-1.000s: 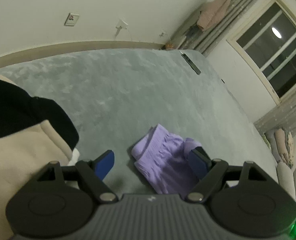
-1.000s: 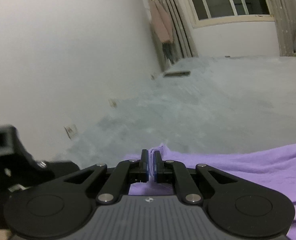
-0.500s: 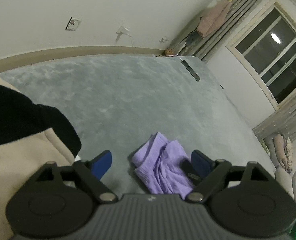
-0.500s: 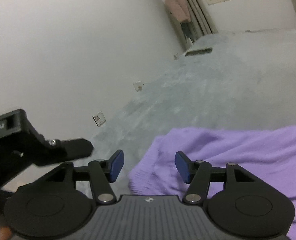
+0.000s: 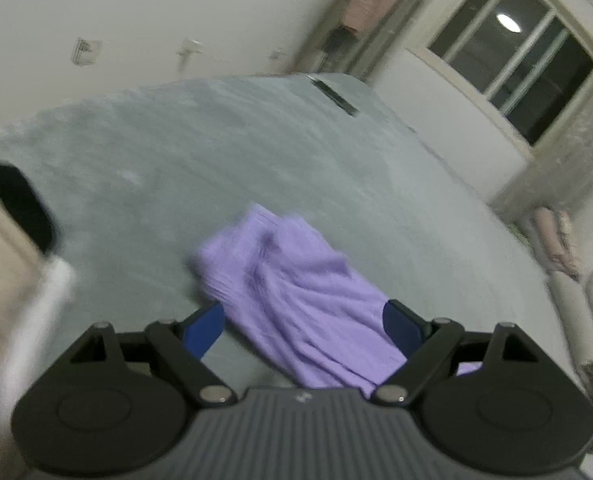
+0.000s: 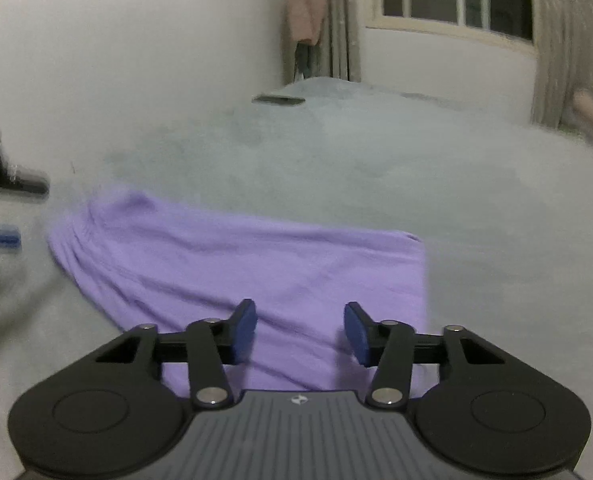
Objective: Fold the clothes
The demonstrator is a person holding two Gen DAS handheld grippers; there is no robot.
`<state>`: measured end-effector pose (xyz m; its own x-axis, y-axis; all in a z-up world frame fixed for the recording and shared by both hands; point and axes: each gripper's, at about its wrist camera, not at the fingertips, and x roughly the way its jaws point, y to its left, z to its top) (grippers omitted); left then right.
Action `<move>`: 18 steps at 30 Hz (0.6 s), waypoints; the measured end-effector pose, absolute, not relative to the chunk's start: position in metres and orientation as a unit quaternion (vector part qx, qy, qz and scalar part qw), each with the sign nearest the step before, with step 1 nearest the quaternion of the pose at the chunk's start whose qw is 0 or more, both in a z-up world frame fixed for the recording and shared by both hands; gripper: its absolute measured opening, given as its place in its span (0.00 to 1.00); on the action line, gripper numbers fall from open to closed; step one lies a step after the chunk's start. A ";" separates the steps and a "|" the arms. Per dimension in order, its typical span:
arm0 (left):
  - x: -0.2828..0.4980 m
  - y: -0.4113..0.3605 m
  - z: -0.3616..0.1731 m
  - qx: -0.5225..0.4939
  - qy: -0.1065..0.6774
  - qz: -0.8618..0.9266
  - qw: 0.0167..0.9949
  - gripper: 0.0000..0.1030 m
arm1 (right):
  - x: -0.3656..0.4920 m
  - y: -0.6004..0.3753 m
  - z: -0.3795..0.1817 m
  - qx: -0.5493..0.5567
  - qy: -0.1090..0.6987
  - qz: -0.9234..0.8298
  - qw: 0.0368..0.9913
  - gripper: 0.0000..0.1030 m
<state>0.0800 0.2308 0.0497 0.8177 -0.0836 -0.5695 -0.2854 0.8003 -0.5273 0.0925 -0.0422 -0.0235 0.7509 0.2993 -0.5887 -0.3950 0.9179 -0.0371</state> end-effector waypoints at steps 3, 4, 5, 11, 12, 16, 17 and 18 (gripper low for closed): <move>0.090 0.217 0.039 -0.309 0.283 0.024 0.908 0.84 | 0.095 -0.045 -0.038 -0.095 0.299 0.184 0.931 0.16; 0.094 0.213 0.037 -0.297 0.281 0.022 0.912 0.84 | 0.096 -0.046 -0.040 -0.093 0.300 0.183 0.932 0.10; 0.099 0.209 0.034 -0.284 0.281 0.021 0.917 0.84 | 0.096 -0.048 -0.040 -0.090 0.302 0.183 0.931 0.06; 0.122 0.208 0.015 -0.197 0.309 0.069 0.928 0.83 | 0.096 -0.076 -0.037 -0.074 0.320 0.192 0.925 0.03; 0.123 0.211 0.013 -0.192 0.313 0.076 0.927 0.81 | 0.098 -0.083 -0.035 -0.061 0.317 0.191 0.927 0.03; 0.119 0.212 0.020 -0.179 0.313 0.090 0.928 0.78 | 0.104 -0.106 -0.029 -0.001 0.295 0.155 0.943 0.04; 0.117 0.209 0.022 -0.171 0.312 0.093 0.930 0.78 | 0.105 -0.112 -0.028 0.015 0.289 0.147 0.946 0.04; 0.115 0.207 0.024 -0.161 0.311 0.097 0.932 0.78 | 0.107 -0.115 -0.029 0.026 0.289 0.145 0.946 0.05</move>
<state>0.1152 0.2066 0.0236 0.7879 0.0809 -0.6105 -0.2805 0.9297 -0.2388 0.1069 -0.1145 -0.0290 0.7913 0.2887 -0.5391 -0.2592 0.9568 0.1319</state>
